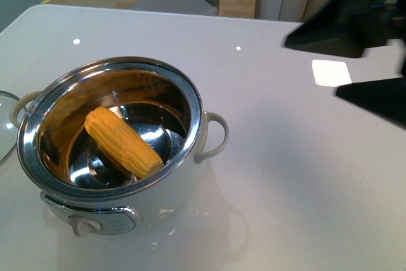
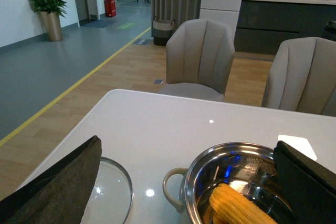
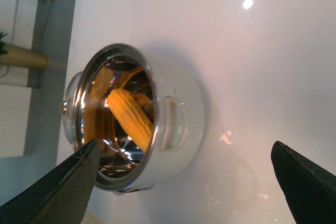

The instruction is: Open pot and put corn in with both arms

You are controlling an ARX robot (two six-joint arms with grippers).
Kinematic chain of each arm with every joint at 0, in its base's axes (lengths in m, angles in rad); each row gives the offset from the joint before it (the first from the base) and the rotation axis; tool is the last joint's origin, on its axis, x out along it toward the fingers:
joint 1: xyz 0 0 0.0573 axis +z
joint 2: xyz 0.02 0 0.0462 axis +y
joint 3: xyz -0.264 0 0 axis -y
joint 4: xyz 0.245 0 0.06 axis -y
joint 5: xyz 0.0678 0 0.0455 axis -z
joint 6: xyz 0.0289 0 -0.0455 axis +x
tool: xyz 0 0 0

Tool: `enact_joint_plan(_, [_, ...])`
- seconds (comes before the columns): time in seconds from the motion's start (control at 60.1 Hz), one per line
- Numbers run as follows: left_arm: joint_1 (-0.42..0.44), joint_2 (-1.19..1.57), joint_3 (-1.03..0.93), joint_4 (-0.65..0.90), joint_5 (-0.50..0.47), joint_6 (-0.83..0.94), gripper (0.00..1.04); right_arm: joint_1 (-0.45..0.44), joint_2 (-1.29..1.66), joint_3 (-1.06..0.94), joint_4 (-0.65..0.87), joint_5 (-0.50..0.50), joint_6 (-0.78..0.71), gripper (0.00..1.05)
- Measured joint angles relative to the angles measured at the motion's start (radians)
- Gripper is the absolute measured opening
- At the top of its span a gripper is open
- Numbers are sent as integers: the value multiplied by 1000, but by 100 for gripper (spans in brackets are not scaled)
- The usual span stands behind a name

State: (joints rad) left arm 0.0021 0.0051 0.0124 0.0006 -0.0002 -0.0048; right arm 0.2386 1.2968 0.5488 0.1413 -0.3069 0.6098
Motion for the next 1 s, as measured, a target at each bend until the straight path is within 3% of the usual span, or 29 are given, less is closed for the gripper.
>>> enact_joint_plan(0.133, [0,0,0,0,0,0,98,-151,-241,-55,-147,-47,-101,96])
enact_joint_plan(0.2, [0,0,0,0,0,0,98,-183,-307,-67,-158,-34,-138,96])
enact_joint_plan(0.316, [0,0,0,0,1,0,98,-148,-346,-242,304,293,-377,78])
enact_joint_plan(0.399, [0,0,0,0,-1,0,98,-157,-374,-333,502,383,-495,64])
enact_joint_plan(0.466, [0,0,0,0,0,0,98,-161,-412,-357,536,382,-540,53])
enact_joint_plan(0.532, [0,0,0,0,0,0,98,-201,-457,-381,534,315,-570,41])
enact_joint_plan(0.732, [0,0,0,0,0,0,98,-235,-570,-452,476,307,-597,2])
enact_joint_plan(0.998, [0,0,0,0,0,0,98,-237,-715,-499,380,307,-603,2])
